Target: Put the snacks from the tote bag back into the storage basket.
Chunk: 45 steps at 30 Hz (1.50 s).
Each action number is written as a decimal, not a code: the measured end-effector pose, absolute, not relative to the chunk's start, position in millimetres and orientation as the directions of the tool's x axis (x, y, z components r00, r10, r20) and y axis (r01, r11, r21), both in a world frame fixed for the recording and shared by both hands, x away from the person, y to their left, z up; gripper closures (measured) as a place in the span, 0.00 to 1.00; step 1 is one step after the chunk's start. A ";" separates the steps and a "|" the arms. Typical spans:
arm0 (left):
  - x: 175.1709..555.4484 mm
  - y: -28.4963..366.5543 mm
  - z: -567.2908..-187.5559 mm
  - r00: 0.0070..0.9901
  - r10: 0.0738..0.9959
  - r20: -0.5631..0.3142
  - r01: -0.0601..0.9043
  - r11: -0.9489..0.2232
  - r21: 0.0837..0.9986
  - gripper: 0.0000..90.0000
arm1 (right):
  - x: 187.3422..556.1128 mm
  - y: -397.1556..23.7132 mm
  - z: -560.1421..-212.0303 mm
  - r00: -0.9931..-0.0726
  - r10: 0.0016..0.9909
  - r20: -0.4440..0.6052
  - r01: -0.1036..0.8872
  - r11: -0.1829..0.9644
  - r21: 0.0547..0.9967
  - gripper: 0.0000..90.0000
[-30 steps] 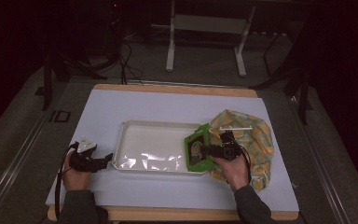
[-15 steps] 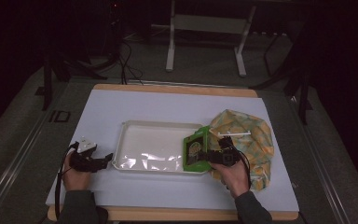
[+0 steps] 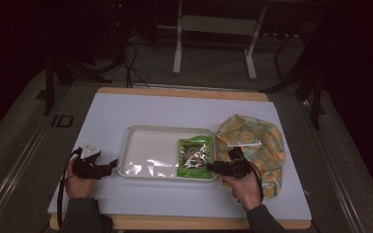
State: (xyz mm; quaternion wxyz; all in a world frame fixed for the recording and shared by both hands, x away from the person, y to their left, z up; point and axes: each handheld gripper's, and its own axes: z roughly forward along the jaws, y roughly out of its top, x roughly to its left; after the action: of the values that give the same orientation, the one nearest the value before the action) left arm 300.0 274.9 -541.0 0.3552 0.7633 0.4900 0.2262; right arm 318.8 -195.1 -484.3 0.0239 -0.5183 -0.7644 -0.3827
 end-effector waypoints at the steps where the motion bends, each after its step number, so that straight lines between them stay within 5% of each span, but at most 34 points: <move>1: 300.0 274.9 -541.0 0.417 0.909 -0.003 0.587 -0.268 0.764 0.25 | 318.3 -195.1 -485.3 -0.462 0.772 0.436 0.812 0.171 0.558 0.61; 45: 300.4 275.2 -541.0 0.406 0.914 -0.005 0.594 -0.259 0.762 0.25 | 330.0 -262.8 -439.8 -0.392 0.812 0.433 0.742 0.000 0.670 0.62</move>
State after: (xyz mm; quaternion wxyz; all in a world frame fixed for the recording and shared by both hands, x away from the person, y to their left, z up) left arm 300.4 275.2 -541.0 0.3531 0.7604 0.4957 0.2267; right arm 330.0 -262.8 -439.8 -0.0394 -0.5501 -0.7062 -0.4440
